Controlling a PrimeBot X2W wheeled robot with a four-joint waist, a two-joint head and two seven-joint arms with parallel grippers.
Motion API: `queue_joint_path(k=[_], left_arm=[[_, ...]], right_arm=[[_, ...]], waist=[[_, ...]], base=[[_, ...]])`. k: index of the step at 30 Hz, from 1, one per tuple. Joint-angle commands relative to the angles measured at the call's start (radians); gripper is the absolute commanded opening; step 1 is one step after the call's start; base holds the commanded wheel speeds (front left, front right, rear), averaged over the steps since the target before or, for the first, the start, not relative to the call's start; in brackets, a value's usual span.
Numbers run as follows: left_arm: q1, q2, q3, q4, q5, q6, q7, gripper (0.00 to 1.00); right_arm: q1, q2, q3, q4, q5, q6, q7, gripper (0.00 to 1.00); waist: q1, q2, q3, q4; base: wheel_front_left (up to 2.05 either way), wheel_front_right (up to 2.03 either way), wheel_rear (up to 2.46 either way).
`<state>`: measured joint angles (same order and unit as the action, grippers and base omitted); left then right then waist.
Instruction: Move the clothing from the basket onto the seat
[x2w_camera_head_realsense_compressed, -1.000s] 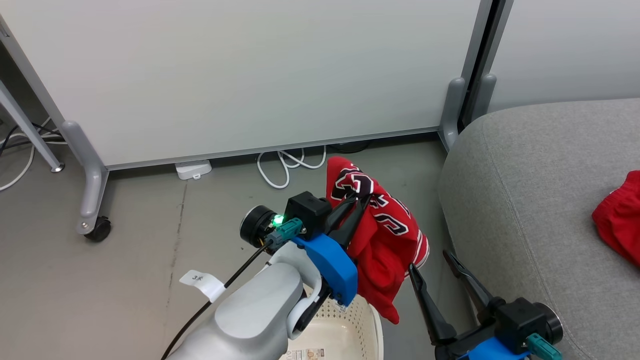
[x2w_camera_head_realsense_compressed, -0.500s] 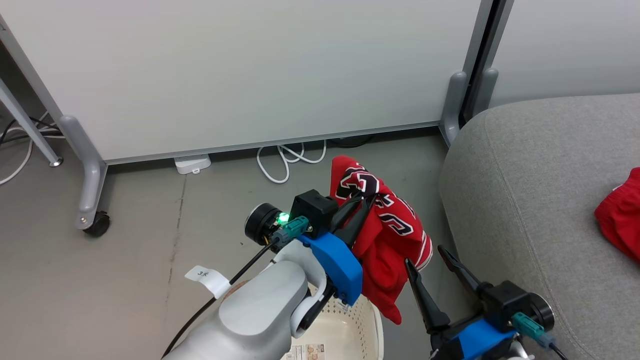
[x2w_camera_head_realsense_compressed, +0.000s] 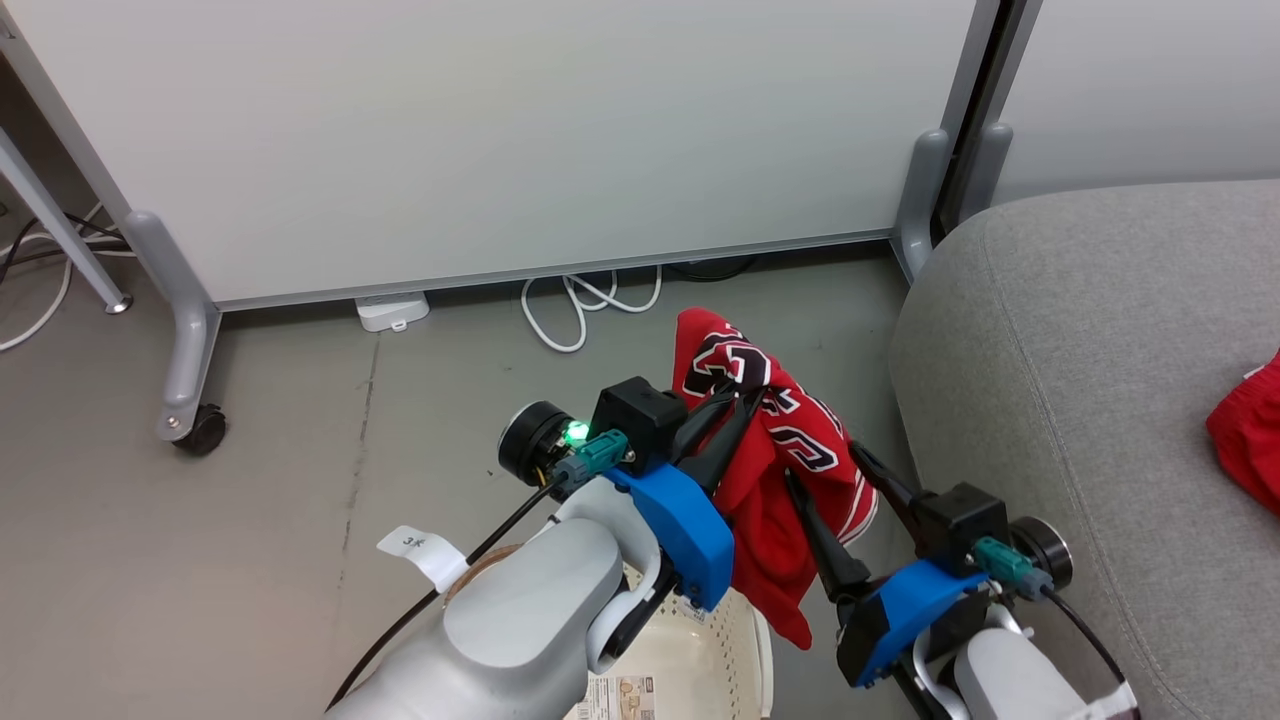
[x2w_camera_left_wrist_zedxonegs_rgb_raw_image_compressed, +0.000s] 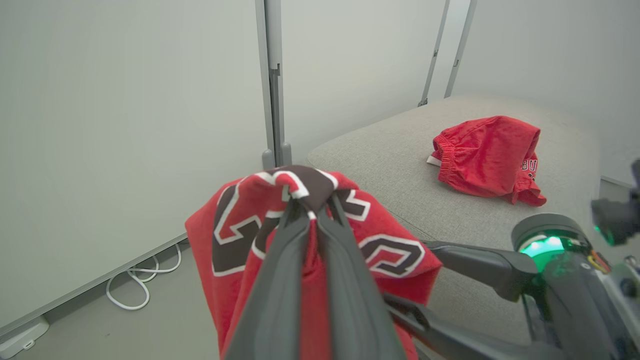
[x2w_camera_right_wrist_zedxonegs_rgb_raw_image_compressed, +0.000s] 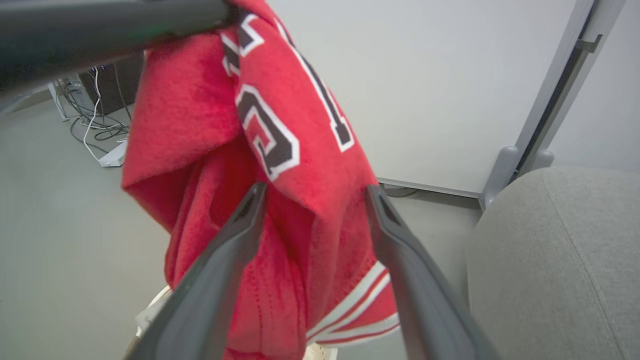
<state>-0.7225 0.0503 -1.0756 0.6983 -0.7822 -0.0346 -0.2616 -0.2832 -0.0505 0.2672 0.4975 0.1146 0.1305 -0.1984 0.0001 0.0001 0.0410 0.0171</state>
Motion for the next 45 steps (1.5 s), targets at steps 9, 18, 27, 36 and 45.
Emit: queue_joint_path(k=[9, 18, 27, 36, 45], left_arm=[[-0.021, 0.0, -0.014, -0.004, -0.01, 0.002, -0.005, 0.0], [-0.021, 0.0, -0.025, -0.002, -0.02, 0.001, -0.005, 0.0], [-0.021, 0.0, -0.03, -0.003, -0.028, 0.002, -0.005, 0.0], [-0.022, 0.0, -0.032, 0.003, -0.033, 0.006, -0.005, 0.0], [-0.02, 0.0, -0.025, 0.005, -0.031, 0.008, -0.005, 0.0]], right_arm=[[-0.121, 0.0, 0.028, 0.154, 0.031, 0.001, -0.027, 1.0], [-0.198, 0.0, 0.073, 0.276, 0.047, 0.001, -0.044, 1.0], [-0.233, 0.0, 0.111, 0.336, 0.083, 0.001, -0.056, 0.44], [-0.247, 0.0, 0.133, 0.356, 0.106, 0.001, -0.065, 0.0], [-0.248, 0.0, 0.133, 0.366, 0.12, 0.001, -0.067, 0.0]], waist=[[-0.0001, -0.0001, 0.005, -0.001], [-0.0001, -0.0001, 0.0, -0.004], [-0.0001, -0.0001, -0.003, -0.005], [-0.0001, -0.0001, -0.008, -0.006], [-0.0001, -0.0001, -0.011, -0.009]], base=[[0.0, 0.0, 0.0], [0.0, 0.0, 0.0], [0.0, 0.0, 0.0], [0.0, 0.0, 0.0], [0.0, 0.0, 0.0]])
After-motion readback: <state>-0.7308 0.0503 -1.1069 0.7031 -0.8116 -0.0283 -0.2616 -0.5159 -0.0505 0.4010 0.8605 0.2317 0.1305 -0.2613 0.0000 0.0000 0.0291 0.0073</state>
